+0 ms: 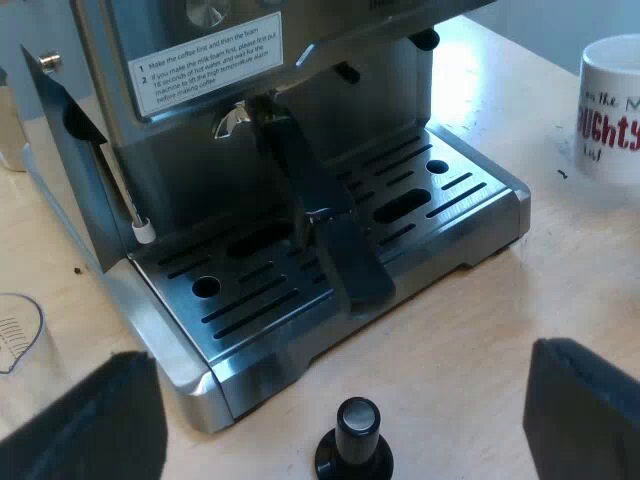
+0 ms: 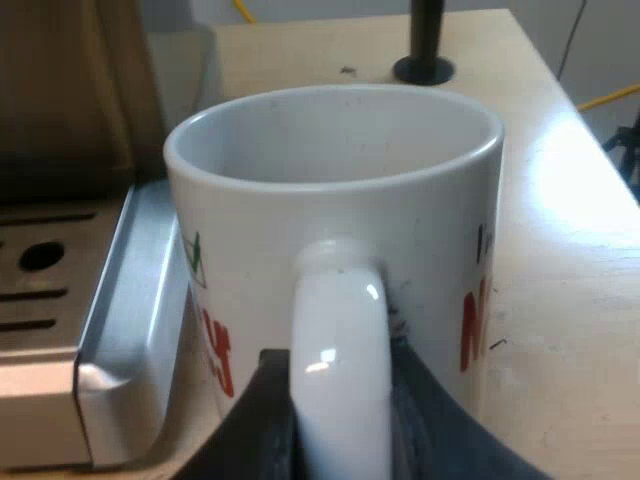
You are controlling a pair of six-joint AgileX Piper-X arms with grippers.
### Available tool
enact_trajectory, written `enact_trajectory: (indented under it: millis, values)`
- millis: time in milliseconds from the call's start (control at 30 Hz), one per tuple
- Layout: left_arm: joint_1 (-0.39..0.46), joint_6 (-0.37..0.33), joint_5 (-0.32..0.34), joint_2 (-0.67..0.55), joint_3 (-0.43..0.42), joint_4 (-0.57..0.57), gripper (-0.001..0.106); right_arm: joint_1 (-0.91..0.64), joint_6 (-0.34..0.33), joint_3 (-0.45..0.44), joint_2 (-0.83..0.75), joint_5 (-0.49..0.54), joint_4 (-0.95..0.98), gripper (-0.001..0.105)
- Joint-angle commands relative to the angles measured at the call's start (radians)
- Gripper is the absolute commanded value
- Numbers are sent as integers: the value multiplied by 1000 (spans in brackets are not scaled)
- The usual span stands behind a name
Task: Remove mug from coffee machine
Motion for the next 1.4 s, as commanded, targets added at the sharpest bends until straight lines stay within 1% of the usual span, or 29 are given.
enact_trajectory:
  millis: [33, 67, 100, 200, 233, 267, 567, 633, 667, 833, 1000, 1067, 1400]
  values:
    - [-1, 7, 3, -2, -7, -8, 87, -40, -29, -14, 1, -51, -69, 0]
    - [-1, 7, 3, -2, -7, -8, 87, -79, -84, -14, 16, -109, -102, 0]
    - [-1, 7, 3, -2, -7, -8, 87, -91, -106, -14, 23, -135, -123, 0]
    - [-1, 7, 3, -2, -7, -8, 87, -99, -122, -14, 27, -148, -132, 0]
    - [-1, 7, 3, -2, -7, -8, 87, -114, -152, -14, 42, -188, -167, 0]
    - [-1, 7, 3, -2, -7, -8, 87, -125, -162, -14, 85, -200, -265, 0]
    - [-1, 7, 3, -2, -7, -8, 87, -125, -162, -14, 292, -187, -546, 0]
    - [-1, 7, 3, -2, -7, -8, 87, -125, -162, -14, 307, -178, -569, 0]
    - [-1, 7, 3, -2, -7, -8, 87, -125, -162, -14, 355, -150, -627, 0]
    - [-1, 7, 3, -2, -7, -8, 87, -125, -162, -14, 468, -138, -700, 0]
    - [-1, 7, 3, -2, -7, -8, 87, -145, -148, -14, 604, -109, -878, 0]
    - [-1, 7, 3, -2, -7, -8, 87, -150, -136, -14, 643, -109, -915, 0]
    - [-1, 7, 3, -2, -7, -8, 87, -154, -139, -14, 804, -123, -1057, 0]
